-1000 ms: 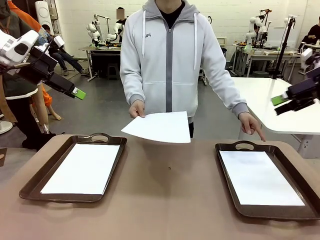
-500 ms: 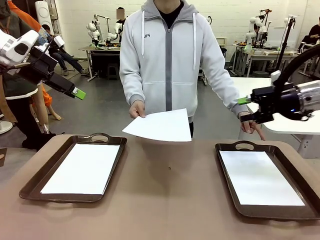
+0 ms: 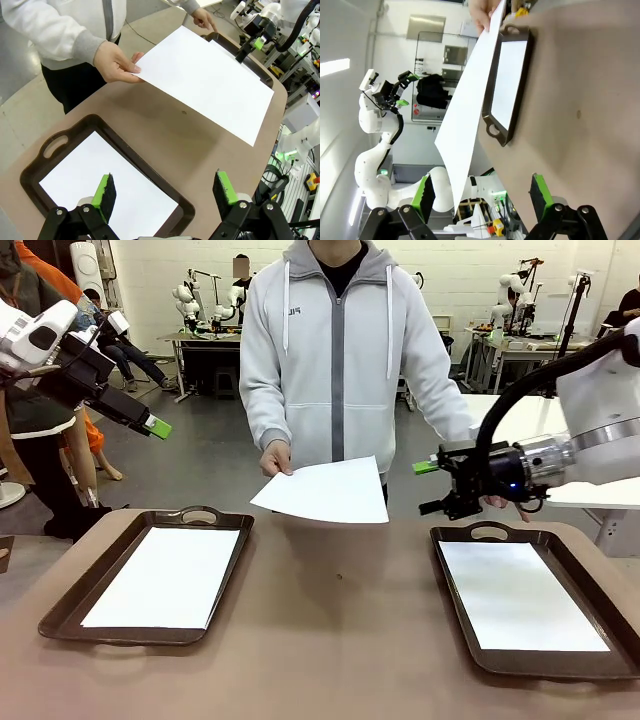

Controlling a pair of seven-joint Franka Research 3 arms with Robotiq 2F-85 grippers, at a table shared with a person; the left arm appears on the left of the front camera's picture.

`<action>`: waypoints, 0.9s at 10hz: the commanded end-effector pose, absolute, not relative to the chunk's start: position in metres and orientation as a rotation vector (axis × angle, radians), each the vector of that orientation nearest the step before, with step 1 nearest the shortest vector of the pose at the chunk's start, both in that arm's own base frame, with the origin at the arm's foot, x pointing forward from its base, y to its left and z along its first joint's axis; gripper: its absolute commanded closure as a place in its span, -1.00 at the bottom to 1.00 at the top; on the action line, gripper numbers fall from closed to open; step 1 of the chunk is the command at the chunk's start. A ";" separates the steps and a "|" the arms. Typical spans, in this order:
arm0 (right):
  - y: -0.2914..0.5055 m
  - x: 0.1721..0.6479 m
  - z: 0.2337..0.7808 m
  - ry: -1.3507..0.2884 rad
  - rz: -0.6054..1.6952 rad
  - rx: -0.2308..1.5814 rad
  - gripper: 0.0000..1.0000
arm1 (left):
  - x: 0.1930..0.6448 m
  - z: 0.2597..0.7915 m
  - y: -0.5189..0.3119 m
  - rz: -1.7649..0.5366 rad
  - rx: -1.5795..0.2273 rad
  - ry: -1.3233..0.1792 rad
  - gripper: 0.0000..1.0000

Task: Sort the A4 documents.
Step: Receive the A4 Paper.

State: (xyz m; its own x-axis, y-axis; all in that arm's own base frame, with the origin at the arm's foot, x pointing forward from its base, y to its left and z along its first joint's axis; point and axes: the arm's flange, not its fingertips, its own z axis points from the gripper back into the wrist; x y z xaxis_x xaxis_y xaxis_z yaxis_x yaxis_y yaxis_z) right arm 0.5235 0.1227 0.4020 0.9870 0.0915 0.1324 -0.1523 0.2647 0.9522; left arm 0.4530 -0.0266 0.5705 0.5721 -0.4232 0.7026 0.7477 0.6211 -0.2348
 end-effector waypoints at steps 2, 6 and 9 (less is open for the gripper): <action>0.156 0.542 0.394 0.071 0.124 1.342 -1.00 | 0.453 0.570 -0.026 -0.750 -0.548 -0.646 -1.00; 0.188 0.567 0.385 0.091 0.074 1.457 -1.00 | 0.453 0.570 -0.026 -0.750 -0.548 -0.646 -1.00; 0.204 0.577 0.376 0.093 0.057 1.450 -1.00 | 0.453 0.570 -0.026 -0.750 -0.548 -0.646 -1.00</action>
